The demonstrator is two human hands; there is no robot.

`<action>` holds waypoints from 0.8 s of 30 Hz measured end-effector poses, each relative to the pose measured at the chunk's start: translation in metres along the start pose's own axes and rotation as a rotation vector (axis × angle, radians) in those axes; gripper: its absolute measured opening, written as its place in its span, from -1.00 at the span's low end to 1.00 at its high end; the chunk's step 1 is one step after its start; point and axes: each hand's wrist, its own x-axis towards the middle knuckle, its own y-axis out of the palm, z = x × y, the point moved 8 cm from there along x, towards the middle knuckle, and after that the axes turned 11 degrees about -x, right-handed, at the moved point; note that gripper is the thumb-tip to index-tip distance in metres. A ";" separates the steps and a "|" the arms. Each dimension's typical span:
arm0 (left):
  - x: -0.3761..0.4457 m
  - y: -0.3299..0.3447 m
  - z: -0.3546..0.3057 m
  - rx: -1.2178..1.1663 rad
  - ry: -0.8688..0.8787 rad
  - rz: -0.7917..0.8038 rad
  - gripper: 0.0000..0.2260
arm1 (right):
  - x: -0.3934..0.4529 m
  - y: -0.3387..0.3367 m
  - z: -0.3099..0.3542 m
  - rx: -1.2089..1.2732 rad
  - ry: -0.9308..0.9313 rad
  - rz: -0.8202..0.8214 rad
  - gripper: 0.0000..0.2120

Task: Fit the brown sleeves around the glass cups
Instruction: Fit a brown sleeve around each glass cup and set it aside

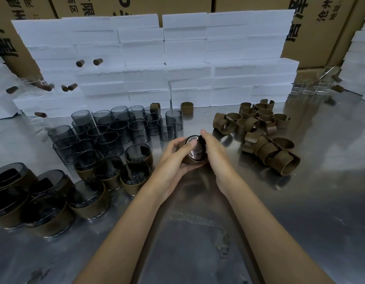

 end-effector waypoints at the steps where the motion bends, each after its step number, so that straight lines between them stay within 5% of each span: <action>1: -0.001 0.003 0.000 0.023 -0.011 0.028 -0.59 | -0.001 -0.002 -0.001 0.051 0.029 0.011 -0.66; 8: -0.012 0.022 0.010 0.151 -0.057 0.189 -0.51 | -0.016 -0.010 -0.007 0.403 0.194 0.045 -0.69; 14: -0.013 -0.004 -0.001 0.147 0.055 -0.246 -0.65 | -0.028 0.015 0.003 0.304 0.070 0.027 -0.82; 20: -0.015 0.004 0.002 0.124 0.103 -0.210 -0.81 | -0.025 0.017 -0.002 0.469 0.141 0.004 -0.74; 24: -0.013 -0.003 0.006 0.074 0.040 -0.237 -0.70 | -0.027 0.013 0.001 0.422 0.082 -0.024 -0.74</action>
